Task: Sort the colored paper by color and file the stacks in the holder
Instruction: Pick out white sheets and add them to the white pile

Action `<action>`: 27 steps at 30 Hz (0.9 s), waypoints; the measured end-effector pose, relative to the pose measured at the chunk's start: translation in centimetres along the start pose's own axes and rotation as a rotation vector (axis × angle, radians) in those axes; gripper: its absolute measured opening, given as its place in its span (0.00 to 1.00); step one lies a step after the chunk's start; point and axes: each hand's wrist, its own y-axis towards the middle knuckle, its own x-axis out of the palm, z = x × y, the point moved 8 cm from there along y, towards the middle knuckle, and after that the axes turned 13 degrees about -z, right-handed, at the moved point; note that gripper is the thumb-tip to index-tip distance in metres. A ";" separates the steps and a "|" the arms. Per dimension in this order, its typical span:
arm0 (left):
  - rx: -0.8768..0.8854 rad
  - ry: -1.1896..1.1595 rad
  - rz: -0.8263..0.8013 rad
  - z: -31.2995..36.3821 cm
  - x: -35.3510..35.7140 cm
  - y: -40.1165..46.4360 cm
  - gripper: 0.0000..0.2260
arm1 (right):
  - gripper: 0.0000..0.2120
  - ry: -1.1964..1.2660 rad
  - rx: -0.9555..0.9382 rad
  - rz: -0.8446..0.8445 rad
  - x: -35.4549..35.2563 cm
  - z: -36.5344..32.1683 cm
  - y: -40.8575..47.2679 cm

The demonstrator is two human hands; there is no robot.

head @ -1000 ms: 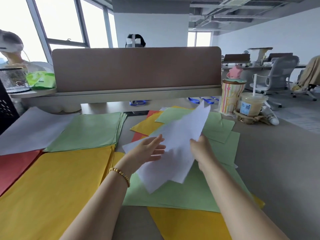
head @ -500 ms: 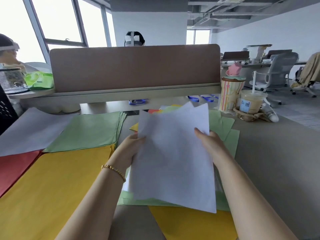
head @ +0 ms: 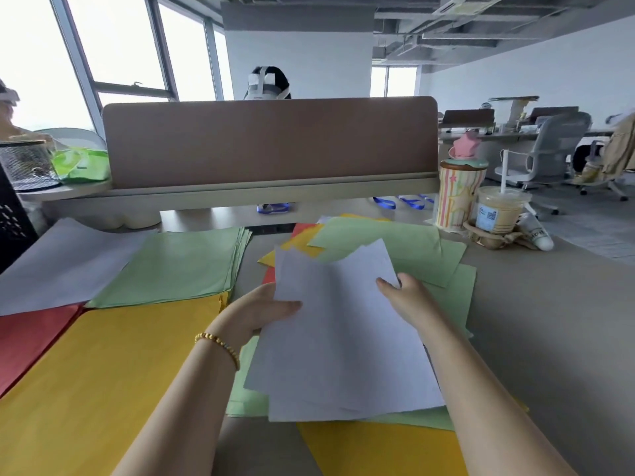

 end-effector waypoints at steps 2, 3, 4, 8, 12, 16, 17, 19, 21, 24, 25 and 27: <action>0.070 0.032 0.154 0.7 -0.7 0.2 0.12 | 0.15 0.068 -0.039 0.002 -0.1 -0.1 0.0; 0.102 0.023 0.234 1.1 -1.0 0.2 0.11 | 0.12 0.084 -0.045 0.014 -0.2 -0.3 -0.2; 0.136 0.001 0.306 1.5 -1.4 0.2 0.09 | 0.10 0.103 -0.055 0.030 -0.2 -0.5 -0.4; 0.349 -0.133 0.498 4.7 -2.1 -1.8 0.10 | 0.11 0.228 -0.195 0.159 -0.9 -3.8 -1.7; 0.608 -0.287 0.525 9.3 -2.9 -4.7 0.09 | 0.16 0.307 -0.460 0.353 -3.6 -10.3 -4.1; 0.777 -0.278 0.489 11.7 -4.1 -7.1 0.10 | 0.17 0.268 -0.660 0.460 -4.6 -14.3 -6.7; 0.784 -0.279 0.499 11.8 -4.3 -7.6 0.12 | 0.11 0.266 -0.672 0.473 -4.6 -14.5 -6.9; 0.789 -0.284 0.515 11.9 -4.5 -8.4 0.15 | 0.15 0.299 -0.695 0.488 -4.5 -14.5 -7.3; 0.780 -0.279 0.500 12.0 -4.6 -8.5 0.16 | 0.19 0.305 -0.734 0.488 -4.3 -14.8 -7.7; 0.737 -0.245 0.420 11.8 -4.6 -7.9 0.13 | 0.21 0.298 -0.739 0.430 -3.1 -15.3 -7.5; 0.717 -0.241 0.401 11.6 -4.6 -7.6 0.10 | 0.22 0.304 -0.713 0.409 -2.7 -15.2 -7.2; 0.670 -0.308 0.409 11.0 -4.9 -7.4 0.04 | 0.24 0.325 -0.638 0.397 -2.5 -14.5 -6.5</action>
